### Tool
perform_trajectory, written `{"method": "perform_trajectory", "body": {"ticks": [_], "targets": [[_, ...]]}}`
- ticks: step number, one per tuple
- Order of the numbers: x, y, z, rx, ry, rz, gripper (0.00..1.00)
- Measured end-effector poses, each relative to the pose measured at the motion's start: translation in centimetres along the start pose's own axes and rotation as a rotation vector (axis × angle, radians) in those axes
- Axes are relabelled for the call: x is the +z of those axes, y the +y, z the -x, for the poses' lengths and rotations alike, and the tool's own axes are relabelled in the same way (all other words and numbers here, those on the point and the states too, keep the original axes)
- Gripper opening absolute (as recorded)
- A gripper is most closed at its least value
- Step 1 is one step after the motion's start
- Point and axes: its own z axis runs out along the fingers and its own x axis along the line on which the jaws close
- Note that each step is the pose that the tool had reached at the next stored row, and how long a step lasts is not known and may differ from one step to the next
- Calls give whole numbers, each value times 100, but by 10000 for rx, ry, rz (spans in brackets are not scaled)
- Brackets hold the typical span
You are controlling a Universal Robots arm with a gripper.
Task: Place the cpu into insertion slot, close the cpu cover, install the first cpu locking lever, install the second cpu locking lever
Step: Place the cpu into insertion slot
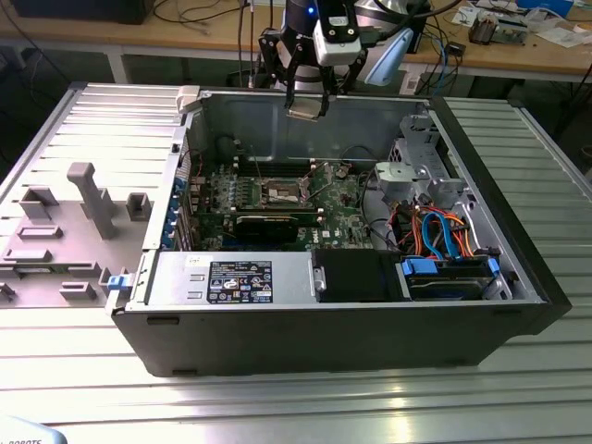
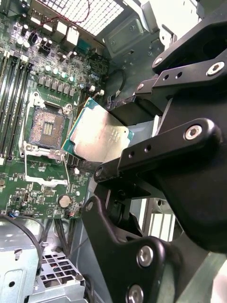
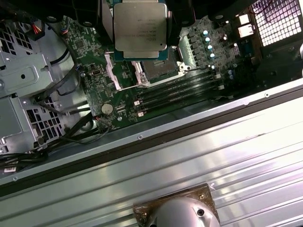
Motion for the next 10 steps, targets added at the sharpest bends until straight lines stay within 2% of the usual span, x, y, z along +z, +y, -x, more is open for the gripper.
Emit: {"method": "perform_trajectory", "body": {"ticks": [10], "targets": [[0, 0, -1, 171, -15, 3, 54]]}}
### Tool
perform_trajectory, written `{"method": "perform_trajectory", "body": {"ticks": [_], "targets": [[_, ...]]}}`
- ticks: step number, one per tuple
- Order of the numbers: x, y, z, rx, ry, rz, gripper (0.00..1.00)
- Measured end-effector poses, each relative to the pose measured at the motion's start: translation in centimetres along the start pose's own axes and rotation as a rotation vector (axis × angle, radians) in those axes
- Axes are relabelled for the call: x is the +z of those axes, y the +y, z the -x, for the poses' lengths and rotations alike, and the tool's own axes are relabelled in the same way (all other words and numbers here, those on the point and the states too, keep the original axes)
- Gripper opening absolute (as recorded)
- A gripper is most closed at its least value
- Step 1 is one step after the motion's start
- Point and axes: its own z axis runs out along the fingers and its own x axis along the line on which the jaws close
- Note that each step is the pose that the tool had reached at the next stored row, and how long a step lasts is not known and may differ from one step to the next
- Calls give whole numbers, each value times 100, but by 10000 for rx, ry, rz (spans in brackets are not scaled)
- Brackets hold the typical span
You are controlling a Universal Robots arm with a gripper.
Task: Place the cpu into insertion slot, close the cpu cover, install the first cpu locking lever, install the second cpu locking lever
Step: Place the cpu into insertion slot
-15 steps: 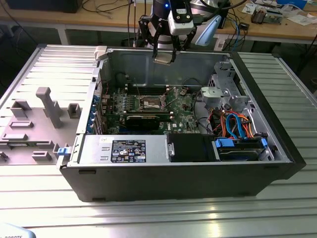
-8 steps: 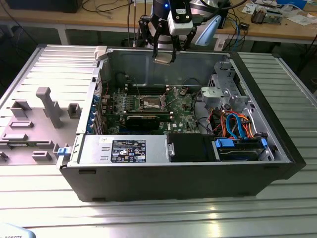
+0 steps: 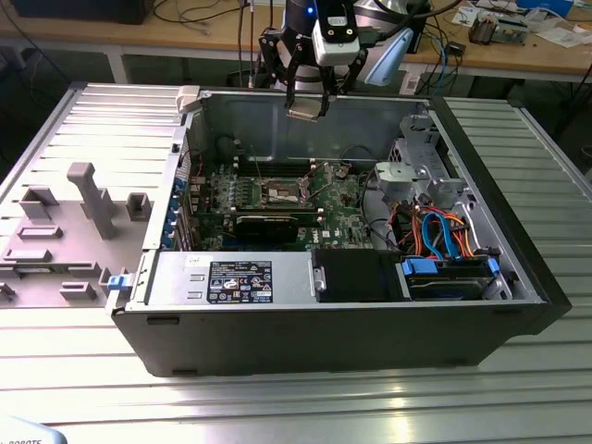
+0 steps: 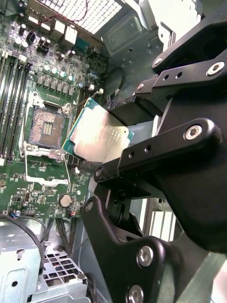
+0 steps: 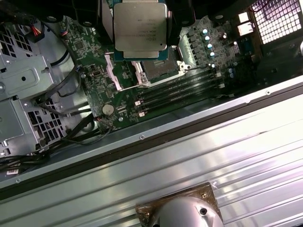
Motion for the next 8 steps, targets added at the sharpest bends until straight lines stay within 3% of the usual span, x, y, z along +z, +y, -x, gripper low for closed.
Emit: {"method": "perform_trajectory", "body": {"ticks": [8], "targets": [[2, 0, -1, 169, -15, 3, 54]]}}
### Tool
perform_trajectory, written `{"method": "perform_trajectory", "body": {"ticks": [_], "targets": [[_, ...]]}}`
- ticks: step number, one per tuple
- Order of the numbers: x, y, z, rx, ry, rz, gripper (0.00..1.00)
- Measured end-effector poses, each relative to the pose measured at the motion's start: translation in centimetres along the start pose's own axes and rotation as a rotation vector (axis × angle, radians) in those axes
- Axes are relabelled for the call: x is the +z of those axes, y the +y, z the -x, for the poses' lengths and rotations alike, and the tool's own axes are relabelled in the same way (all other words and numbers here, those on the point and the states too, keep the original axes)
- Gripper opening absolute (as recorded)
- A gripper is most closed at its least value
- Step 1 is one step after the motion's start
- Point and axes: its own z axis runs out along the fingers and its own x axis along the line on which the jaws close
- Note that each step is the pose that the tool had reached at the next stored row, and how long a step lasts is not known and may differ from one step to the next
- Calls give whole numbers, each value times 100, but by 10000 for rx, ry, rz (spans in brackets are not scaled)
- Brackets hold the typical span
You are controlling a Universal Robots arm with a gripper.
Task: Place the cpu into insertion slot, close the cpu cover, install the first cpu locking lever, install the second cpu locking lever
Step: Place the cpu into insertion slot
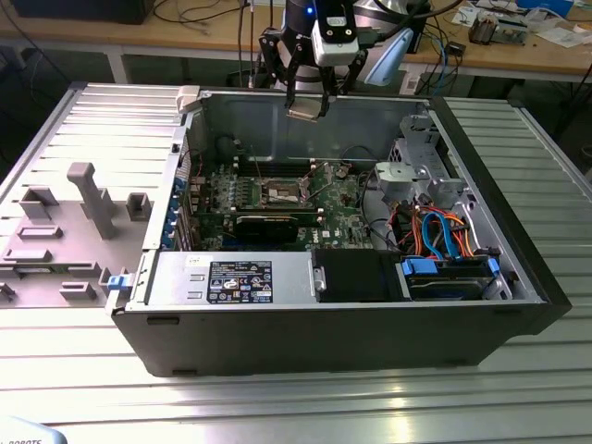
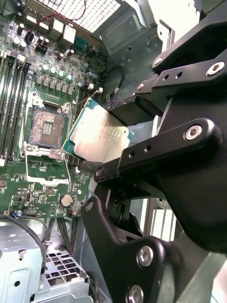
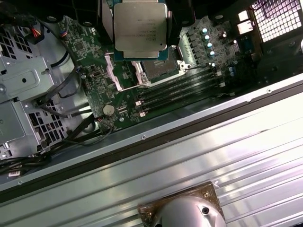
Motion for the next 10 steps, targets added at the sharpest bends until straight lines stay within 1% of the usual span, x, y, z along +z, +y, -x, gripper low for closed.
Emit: {"method": "perform_trajectory", "body": {"ticks": [6, 10], "targets": [[5, 0, 0, 177, -15, 4, 54], [8, -1, 0, 395, -35, 7, 54]]}}
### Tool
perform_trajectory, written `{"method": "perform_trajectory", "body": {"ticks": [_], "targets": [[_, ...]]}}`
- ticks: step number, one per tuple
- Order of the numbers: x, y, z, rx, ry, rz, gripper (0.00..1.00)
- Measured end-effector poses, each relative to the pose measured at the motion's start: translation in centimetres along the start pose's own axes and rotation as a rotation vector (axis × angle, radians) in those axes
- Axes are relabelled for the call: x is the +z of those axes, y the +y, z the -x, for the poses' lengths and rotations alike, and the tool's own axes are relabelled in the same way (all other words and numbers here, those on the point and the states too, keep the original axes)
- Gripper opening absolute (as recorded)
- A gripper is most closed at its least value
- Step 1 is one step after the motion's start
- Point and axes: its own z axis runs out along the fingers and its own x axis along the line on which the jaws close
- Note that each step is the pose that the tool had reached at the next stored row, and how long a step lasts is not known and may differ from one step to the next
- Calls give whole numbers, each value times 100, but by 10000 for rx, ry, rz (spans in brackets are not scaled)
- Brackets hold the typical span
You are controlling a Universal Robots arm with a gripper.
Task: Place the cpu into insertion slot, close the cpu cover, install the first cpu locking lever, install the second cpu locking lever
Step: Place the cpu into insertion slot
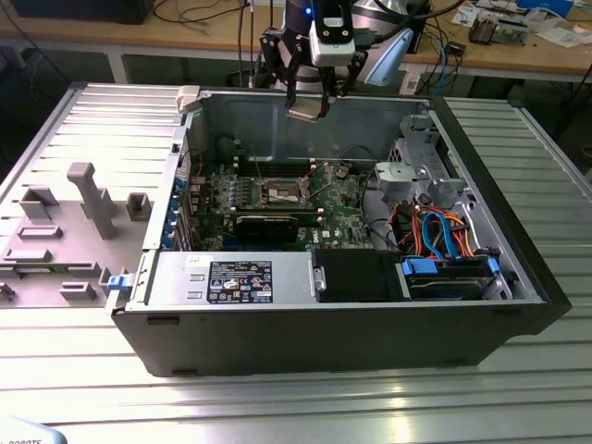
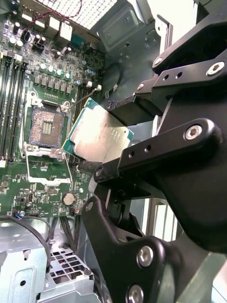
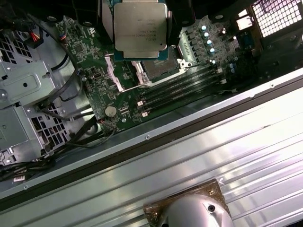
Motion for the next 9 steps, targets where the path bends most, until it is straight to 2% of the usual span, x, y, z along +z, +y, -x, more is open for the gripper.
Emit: {"method": "perform_trajectory", "body": {"ticks": [9], "targets": [[2, 0, 0, 306, -28, 7, 54]]}}
